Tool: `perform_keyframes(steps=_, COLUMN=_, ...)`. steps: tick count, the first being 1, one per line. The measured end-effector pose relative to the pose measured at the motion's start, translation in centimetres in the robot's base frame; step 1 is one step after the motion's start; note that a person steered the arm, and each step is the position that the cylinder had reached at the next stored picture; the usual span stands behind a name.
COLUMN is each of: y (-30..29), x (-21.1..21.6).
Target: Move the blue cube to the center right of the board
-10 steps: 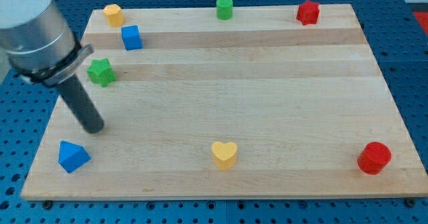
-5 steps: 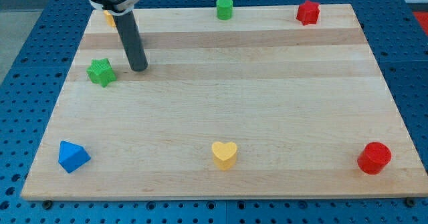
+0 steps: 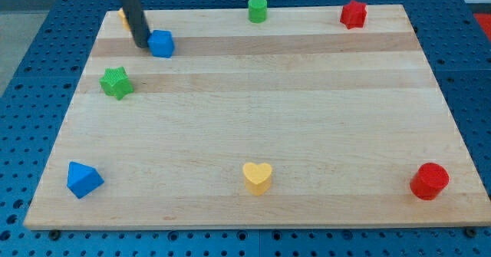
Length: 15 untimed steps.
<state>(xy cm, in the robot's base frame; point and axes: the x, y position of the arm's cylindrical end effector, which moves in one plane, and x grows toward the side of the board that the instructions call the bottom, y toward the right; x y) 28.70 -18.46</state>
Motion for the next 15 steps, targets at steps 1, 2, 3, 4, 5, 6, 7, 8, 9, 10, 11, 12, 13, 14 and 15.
perform_keyframes(steps=1, y=5.0, x=1.1)
perform_keyframes(steps=2, y=9.5, x=2.7)
perform_keyframes(steps=3, y=13.1, x=5.2)
perform_keyframes(steps=4, y=17.0, x=7.1)
perform_keyframes(steps=5, y=21.1, x=8.9)
perform_keyframes(steps=6, y=24.6, x=9.3)
perform_keyframes(steps=7, y=26.1, x=8.5)
perform_keyframes(steps=8, y=27.7, x=6.8)
perform_keyframes(steps=9, y=30.3, x=6.3)
perform_keyframes(steps=10, y=32.9, x=7.7)
perform_keyframes(steps=11, y=34.4, x=9.1)
perform_keyframes(steps=12, y=34.6, x=9.2)
perform_keyframes(steps=13, y=34.6, x=11.2)
perform_keyframes(steps=14, y=34.7, x=12.5)
perform_keyframes(steps=15, y=35.8, x=12.5)
